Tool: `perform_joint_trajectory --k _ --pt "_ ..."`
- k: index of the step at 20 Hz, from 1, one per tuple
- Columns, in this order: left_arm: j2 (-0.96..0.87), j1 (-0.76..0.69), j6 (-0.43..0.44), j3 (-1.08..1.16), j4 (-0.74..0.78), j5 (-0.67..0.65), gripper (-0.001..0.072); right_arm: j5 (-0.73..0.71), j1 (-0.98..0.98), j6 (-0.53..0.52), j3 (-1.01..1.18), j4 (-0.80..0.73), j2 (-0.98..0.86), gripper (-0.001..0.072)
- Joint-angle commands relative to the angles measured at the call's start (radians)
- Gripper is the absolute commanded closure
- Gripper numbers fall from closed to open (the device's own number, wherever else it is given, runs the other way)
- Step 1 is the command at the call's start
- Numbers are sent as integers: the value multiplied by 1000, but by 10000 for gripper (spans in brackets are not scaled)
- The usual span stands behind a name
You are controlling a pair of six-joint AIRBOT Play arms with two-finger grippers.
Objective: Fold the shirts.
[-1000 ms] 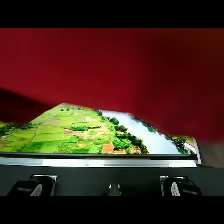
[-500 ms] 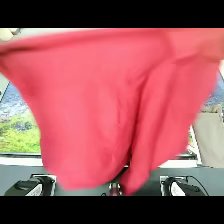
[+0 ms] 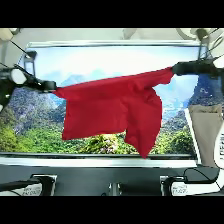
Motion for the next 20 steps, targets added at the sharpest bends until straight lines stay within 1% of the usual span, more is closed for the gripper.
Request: perform_joint_trajectory --k 1,2,3,4,5,6,7,9,10,11,13,14,15,19,20 --pt "-115 2 10 -6 -102 -140 404 26 50 15 1 -2 -79 549" --pt "-121 6 69 -6 -98 -192 117 50 48 0 7 -6 -71 349" --pt "-119 19 148 -6 -91 -261 52 104 33 -55 13 -18 -55 233" --pt "-111 38 181 -8 -92 -325 54 174 10 -92 14 -58 -36 231" --pt "-92 65 179 -28 -95 -379 137 282 -18 -93 14 -144 -20 229" --pt "-61 95 177 -72 -129 -393 256 396 -47 -84 13 -204 -16 228" --pt "-11 128 186 -151 -193 -376 281 488 -79 -90 -6 -225 -16 229" --pt "98 180 218 -374 -320 -303 270 586 -127 -103 -98 -210 -13 229" --pt "143 197 235 -485 -359 -254 235 597 -137 -112 -159 -200 -5 229" --pt "182 208 247 -588 -389 -192 229 577 -137 -122 -229 -177 9 230" --pt "213 206 259 -714 -452 -76 229 549 -135 -153 -324 -123 23 229" --pt "209 207 282 -740 -498 -46 221 547 -135 -162 -352 -108 23 228" --pt "202 206 294 -754 -530 -20 176 547 -135 -164 -374 -109 23 227" --pt "191 204 294 -755 -545 62 176 540 -135 -177 -423 -113 23 225" --pt "191 198 294 -755 -545 83 178 531 -135 -182 -439 -108 23 214"
